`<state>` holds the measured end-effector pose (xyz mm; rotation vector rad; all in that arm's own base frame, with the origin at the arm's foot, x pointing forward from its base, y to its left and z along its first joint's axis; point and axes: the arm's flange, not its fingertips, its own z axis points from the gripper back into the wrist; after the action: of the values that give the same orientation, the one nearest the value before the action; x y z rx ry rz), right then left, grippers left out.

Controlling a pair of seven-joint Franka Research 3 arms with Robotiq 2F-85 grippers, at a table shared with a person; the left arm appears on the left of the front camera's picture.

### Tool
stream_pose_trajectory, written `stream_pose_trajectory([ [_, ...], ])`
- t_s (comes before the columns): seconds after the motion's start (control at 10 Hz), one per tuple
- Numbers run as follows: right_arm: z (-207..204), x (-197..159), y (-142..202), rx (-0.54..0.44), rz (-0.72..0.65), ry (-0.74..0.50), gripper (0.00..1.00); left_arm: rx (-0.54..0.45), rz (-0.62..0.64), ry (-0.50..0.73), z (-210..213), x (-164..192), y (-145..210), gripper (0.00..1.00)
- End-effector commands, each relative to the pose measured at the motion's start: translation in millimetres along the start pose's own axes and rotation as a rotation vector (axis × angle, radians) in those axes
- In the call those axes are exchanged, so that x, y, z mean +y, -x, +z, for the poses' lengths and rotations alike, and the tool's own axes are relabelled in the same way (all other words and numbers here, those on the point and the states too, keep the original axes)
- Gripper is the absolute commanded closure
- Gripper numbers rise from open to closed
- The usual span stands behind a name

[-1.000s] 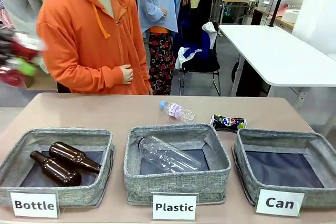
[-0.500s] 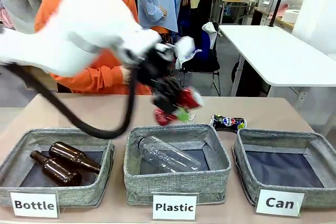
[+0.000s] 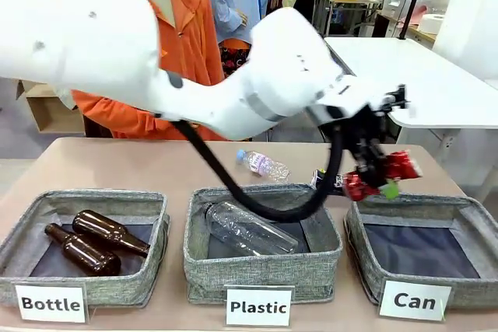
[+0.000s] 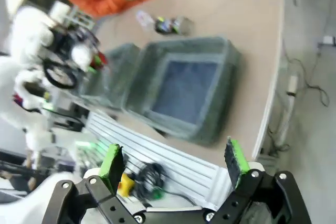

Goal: Sort the can waste into the basket.
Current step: Pick up the can waste from the table and place it in the right Fabric basket.

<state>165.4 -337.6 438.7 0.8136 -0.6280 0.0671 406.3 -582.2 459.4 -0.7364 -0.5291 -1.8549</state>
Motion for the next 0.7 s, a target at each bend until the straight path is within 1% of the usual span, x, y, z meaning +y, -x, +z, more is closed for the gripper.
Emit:
stream_pose_trajectory([
  [0.0, -17.8, -36.3, 24.7, 0.038, 0.058, 0.079, 0.0, 0.027, -0.042, -0.029, -18.0, 14.9, -26.7, 0.78],
  [0.1, 0.0, 0.0, 0.0, 0.0, 0.0, 0.0, 0.0, 0.043, -0.042, -0.017, -33.4, 15.6, -29.6, 0.78],
  [0.2, 0.0, 0.0, 0.0, 0.0, 0.0, 0.0, 0.0, 0.069, -0.038, -0.03, -45.7, 19.4, -26.0, 0.78],
  [0.3, 0.0, 0.0, 0.0, 0.0, 0.0, 0.0, 0.0, 0.077, -0.022, 0.001, -52.3, 21.3, -23.2, 0.78],
  [0.5, 0.0, 0.0, 0.0, 0.0, 0.0, 0.0, 0.0, 0.08, -0.034, -0.021, -53.2, 23.0, -23.6, 0.78],
  [0.6, 0.0, 0.0, 0.0, 0.0, 0.0, 0.0, 0.0, 0.072, -0.04, -0.006, -51.8, 21.4, -23.6, 0.62],
])
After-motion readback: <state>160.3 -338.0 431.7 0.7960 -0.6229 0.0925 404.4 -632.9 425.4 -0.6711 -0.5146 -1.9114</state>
